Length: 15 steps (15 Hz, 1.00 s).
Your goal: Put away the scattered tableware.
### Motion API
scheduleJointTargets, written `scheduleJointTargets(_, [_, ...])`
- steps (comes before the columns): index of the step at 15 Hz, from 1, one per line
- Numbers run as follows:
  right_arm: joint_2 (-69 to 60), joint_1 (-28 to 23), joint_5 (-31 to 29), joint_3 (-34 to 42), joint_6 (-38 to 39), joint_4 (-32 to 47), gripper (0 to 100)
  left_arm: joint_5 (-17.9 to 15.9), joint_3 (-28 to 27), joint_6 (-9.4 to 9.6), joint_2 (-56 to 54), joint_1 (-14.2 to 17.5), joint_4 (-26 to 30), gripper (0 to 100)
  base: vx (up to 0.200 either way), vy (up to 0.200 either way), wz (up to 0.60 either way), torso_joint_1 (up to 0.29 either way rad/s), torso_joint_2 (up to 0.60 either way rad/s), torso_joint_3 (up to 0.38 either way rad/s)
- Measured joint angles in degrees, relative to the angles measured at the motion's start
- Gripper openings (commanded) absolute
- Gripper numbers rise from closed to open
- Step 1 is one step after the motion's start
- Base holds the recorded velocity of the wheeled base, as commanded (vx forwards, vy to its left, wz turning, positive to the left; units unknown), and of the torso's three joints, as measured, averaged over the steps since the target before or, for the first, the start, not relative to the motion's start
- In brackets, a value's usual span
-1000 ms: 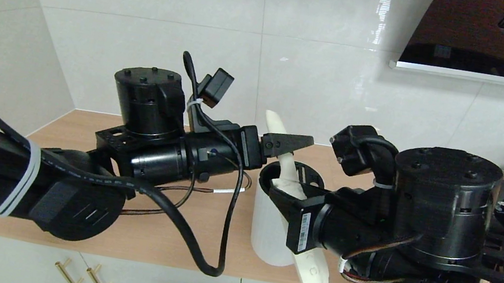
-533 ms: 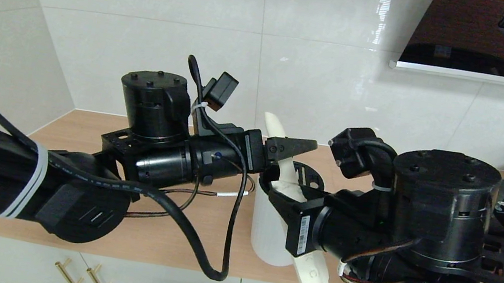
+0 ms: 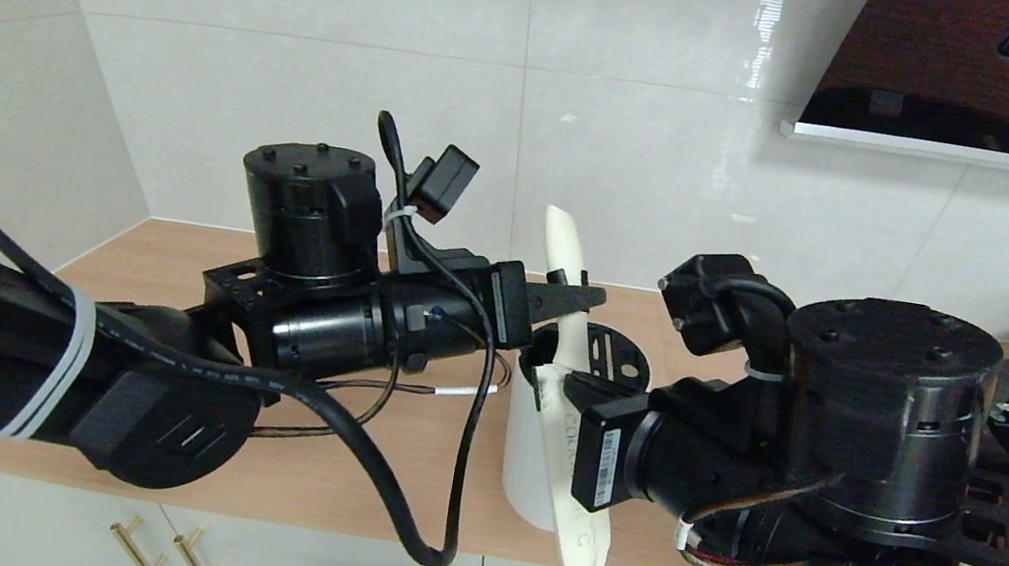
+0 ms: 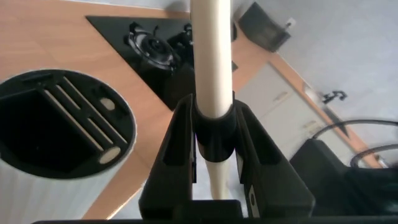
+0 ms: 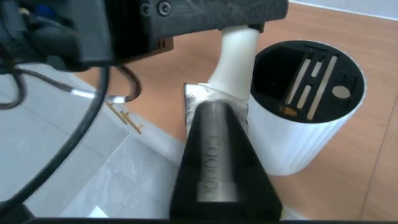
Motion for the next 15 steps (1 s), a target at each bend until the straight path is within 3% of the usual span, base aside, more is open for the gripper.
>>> scheduleJointTargets(7, [-2.01,-2.51,-2.16,0.07,-0.49,-0.99,0,3.27,-0.26,0.35,-0.95,1.07,-3.74,0,0.0,0.0,0.0,0.0,0.0,0.0])
scheduleJointTargets(8, [-2.84,-3.82,-2.18,0.07,-0.62,-1.0,100,3.29,-0.44,0.46,-1.67,1.95,-3.88,0,0.0,0.0,0.0,0.0,0.0,0.0])
scheduleJointTargets(10, [-4.38,-6.35,-1.99,0.02,-0.84,-0.96,100,3.49,-0.94,0.6,-3.22,3.45,-3.89,0,0.0,0.0,0.0,0.0,0.0,0.0])
scheduleJointTargets(11, [-4.96,-7.89,-1.88,0.0,-0.84,-1.0,100,3.6,-1.22,1.55,-4.27,4.57,-4.21,0,0.0,0.0,0.0,0.0,0.0,0.0])
scheduleJointTargets(12, [-5.4,-9.44,-1.83,-0.04,-0.88,-0.99,100,3.62,-1.4,4.13,-5.25,5.75,-5.14,0,0.0,0.0,0.0,0.0,0.0,0.0])
scheduleJointTargets(13, [-5.71,-10.53,-1.83,-0.09,-0.9,-0.96,100,3.69,-1.51,5.44,-6.06,6.67,-5.91,0,0.0,0.0,0.0,0.0,0.0,0.0])
scheduleJointTargets(14, [-5.86,-11.2,-1.78,-0.09,-0.9,-0.96,100,3.71,-1.51,8.79,-6.41,7.19,-7.45,0,0.0,0.0,0.0,0.0,0.0,0.0])
scheduleJointTargets(15, [-5.89,-11.61,-1.78,-0.09,-0.88,-0.99,100,3.75,-1.46,13.46,-6.39,7.56,-10.89,0,0.0,0.0,0.0,0.0,0.0,0.0])
